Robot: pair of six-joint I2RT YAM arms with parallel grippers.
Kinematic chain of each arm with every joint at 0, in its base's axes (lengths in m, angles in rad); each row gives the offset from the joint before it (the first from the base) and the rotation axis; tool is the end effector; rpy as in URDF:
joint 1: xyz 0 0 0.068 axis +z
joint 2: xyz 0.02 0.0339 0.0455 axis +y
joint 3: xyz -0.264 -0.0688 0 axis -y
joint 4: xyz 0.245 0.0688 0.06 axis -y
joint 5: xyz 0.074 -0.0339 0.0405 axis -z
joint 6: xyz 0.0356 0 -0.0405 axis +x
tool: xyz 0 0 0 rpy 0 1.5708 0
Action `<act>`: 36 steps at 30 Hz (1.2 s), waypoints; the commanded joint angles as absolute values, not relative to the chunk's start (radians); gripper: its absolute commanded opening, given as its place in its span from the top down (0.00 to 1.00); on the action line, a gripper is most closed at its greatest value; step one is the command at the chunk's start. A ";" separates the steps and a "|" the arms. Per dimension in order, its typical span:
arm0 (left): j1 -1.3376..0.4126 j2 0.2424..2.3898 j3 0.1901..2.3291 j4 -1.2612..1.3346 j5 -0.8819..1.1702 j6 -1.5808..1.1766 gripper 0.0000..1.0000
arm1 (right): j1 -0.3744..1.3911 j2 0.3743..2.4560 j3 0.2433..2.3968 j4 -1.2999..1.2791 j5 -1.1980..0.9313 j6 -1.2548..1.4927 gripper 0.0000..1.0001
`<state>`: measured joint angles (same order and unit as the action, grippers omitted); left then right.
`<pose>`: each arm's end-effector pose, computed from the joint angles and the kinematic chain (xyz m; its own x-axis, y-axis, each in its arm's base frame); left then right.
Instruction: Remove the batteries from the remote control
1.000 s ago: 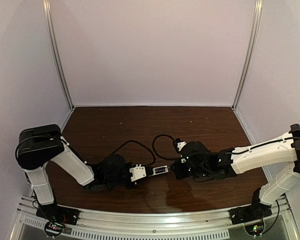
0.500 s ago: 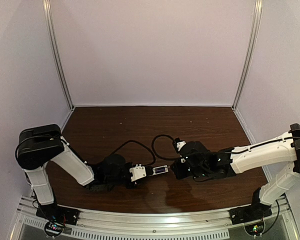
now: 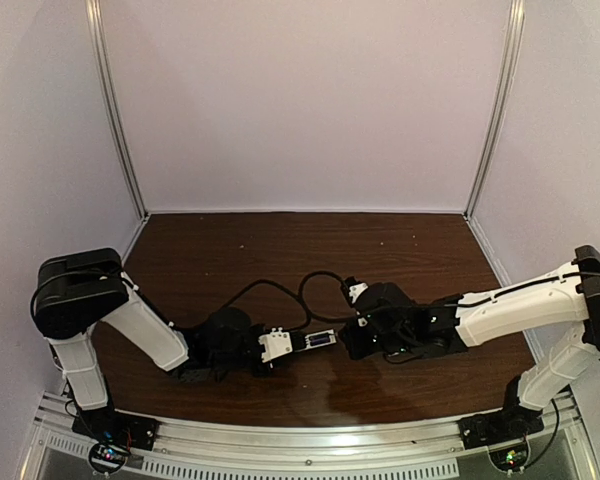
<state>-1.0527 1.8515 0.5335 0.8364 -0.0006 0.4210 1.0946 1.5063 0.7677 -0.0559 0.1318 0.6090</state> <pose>0.1534 -0.2690 0.0942 0.1456 0.5698 -0.8088 0.8864 0.2880 0.3624 0.1422 0.2655 0.1784 -0.7481 -0.2134 -0.6283 -0.5009 0.8026 0.3239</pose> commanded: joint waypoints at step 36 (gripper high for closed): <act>-1.071 1.841 0.552 0.818 0.071 0.433 1.00 | 1.100 1.580 0.862 -0.099 0.044 0.475 1.00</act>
